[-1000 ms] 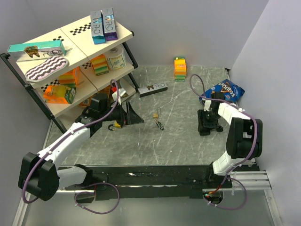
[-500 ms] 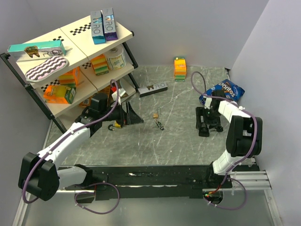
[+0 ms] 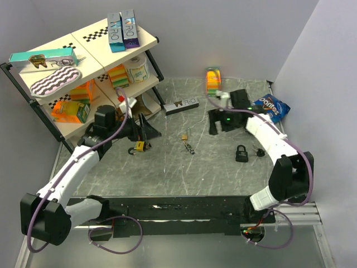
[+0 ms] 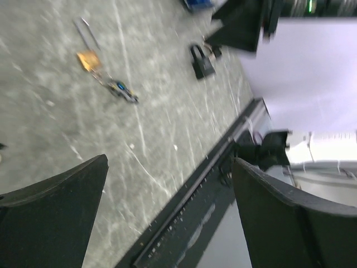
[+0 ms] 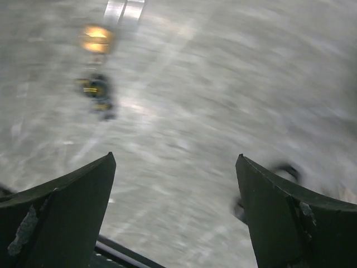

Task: Lock with the key
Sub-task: Place the lock at the center of the board, then pick up the lock from the center of the board.

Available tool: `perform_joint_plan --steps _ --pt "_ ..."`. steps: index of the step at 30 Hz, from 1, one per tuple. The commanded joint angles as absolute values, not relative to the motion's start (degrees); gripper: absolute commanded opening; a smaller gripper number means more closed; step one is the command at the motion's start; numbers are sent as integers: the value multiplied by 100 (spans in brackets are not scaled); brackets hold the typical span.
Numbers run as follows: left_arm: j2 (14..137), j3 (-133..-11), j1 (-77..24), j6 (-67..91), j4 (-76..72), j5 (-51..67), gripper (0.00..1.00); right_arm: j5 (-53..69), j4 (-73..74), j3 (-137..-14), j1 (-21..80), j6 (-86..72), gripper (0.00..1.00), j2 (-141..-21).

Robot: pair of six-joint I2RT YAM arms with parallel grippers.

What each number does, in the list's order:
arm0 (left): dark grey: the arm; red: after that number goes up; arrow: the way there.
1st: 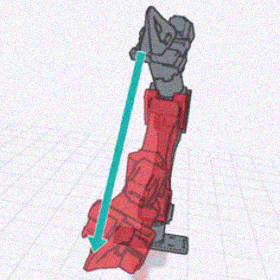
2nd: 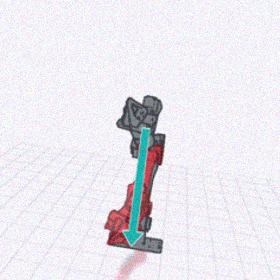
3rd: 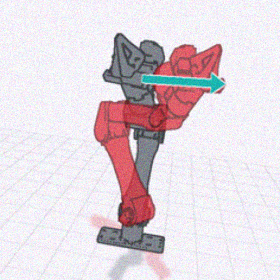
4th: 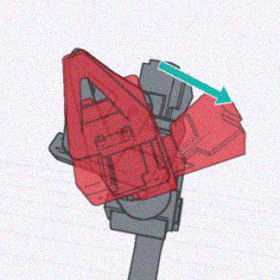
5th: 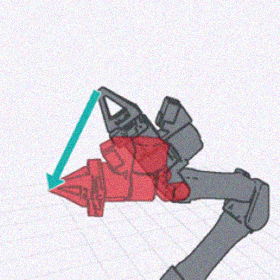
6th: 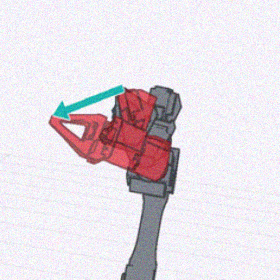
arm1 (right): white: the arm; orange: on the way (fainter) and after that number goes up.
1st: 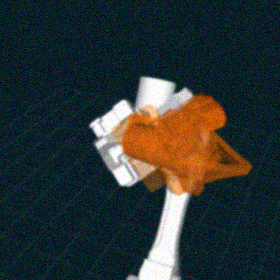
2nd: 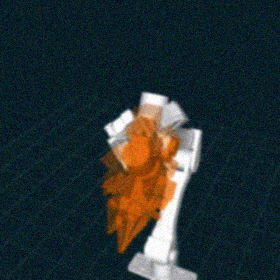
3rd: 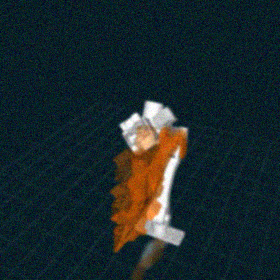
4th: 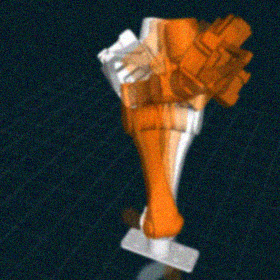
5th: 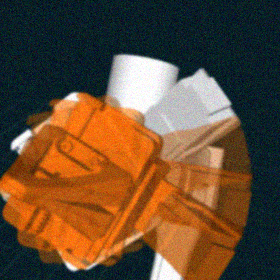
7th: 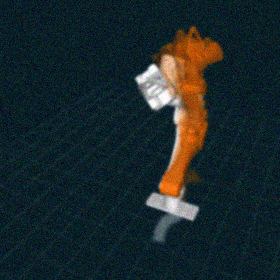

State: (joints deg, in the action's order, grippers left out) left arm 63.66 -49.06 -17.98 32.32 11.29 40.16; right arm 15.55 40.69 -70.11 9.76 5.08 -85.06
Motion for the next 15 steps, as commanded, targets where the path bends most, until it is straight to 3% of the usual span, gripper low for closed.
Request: perform_joint_plan --steps 1,6,15 --pt "6267 -5256 -1442 3111 1265 3876 96 1100 3867 -7426 1939 36 98 -8980" --pt "6091 -5124 -1187 3067 1345 3718 96 686 3648 -7769 2645 -553 99 -9597" --pt "5994 -4790 -984 3261 1274 3770 96 9 3604 -8393 3498 -1204 92 -10678"
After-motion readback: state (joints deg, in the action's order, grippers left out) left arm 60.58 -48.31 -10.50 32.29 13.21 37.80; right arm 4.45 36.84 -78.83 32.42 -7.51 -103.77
